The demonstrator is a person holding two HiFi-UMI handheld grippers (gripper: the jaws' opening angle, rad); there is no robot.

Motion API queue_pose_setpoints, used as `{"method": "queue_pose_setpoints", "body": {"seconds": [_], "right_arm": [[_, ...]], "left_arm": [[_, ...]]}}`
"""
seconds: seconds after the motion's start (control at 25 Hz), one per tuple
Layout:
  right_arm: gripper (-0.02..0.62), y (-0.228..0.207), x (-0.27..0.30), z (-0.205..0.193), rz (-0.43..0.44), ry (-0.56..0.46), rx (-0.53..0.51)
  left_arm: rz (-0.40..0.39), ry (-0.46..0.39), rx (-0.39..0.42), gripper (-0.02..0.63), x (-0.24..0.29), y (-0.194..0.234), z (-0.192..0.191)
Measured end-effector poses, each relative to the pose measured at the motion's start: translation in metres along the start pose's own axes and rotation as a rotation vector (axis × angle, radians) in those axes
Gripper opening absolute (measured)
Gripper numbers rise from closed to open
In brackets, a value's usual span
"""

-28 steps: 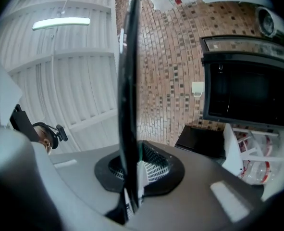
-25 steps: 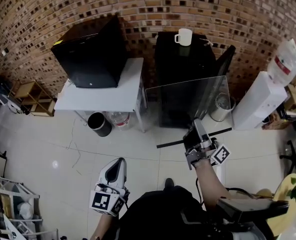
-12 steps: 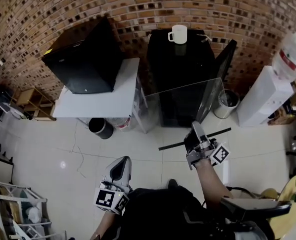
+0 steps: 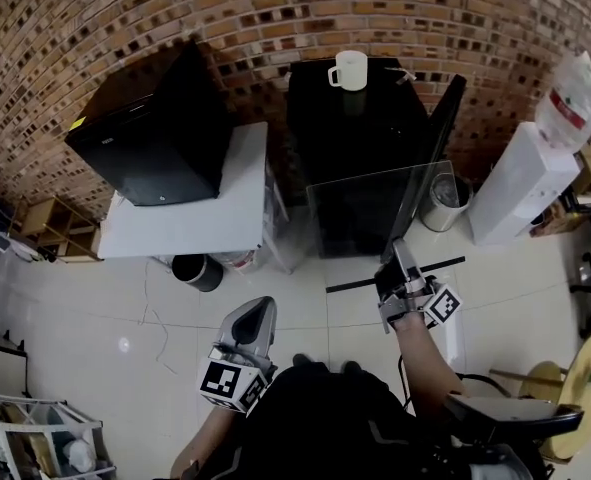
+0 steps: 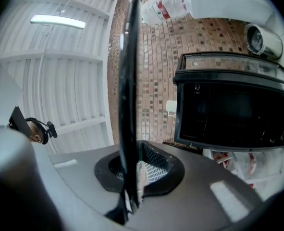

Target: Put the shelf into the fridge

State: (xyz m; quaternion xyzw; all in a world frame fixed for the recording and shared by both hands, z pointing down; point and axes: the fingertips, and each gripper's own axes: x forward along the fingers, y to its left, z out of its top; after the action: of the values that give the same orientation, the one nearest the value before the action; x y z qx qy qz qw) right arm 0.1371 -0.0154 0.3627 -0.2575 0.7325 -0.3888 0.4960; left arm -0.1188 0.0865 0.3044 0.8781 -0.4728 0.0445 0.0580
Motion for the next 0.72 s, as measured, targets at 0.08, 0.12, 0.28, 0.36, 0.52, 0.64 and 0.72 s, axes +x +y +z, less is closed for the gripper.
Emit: {"method": "queue_pose_setpoints", "body": {"seconds": [0.08, 0.12, 0.28, 0.36, 0.52, 0.64, 0.72], "right_arm": [[0.017, -0.003, 0.006, 0.0, -0.005, -0.008, -0.022], [0.017, -0.005, 0.009, -0.002, -0.012, -0.01, -0.028], [0.017, -0.012, 0.014, -0.003, -0.039, -0.026, -0.049], [0.017, -0.016, 0.018, -0.001, -0.05, -0.039, -0.066], [0.017, -0.03, 0.021, 0.002, -0.096, -0.076, -0.081], [0.017, -0.036, 0.02, 0.002, -0.116, -0.099, -0.09], [0.017, -0.04, 0.02, 0.002, -0.124, -0.116, -0.098]], "left_arm": [[-0.003, 0.002, 0.008, -0.006, 0.013, 0.015, 0.0], [-0.001, -0.002, 0.007, -0.006, 0.02, 0.021, 0.002], [0.021, -0.054, 0.043, -0.006, 0.044, 0.04, 0.018], [0.09, -0.038, 0.057, -0.006, 0.055, 0.057, 0.018], [0.114, 0.0, -0.003, -0.006, 0.074, 0.085, 0.003], [0.074, 0.003, -0.019, -0.006, 0.085, 0.093, -0.006], [0.047, 0.004, -0.03, -0.006, 0.094, 0.097, -0.011]]}}
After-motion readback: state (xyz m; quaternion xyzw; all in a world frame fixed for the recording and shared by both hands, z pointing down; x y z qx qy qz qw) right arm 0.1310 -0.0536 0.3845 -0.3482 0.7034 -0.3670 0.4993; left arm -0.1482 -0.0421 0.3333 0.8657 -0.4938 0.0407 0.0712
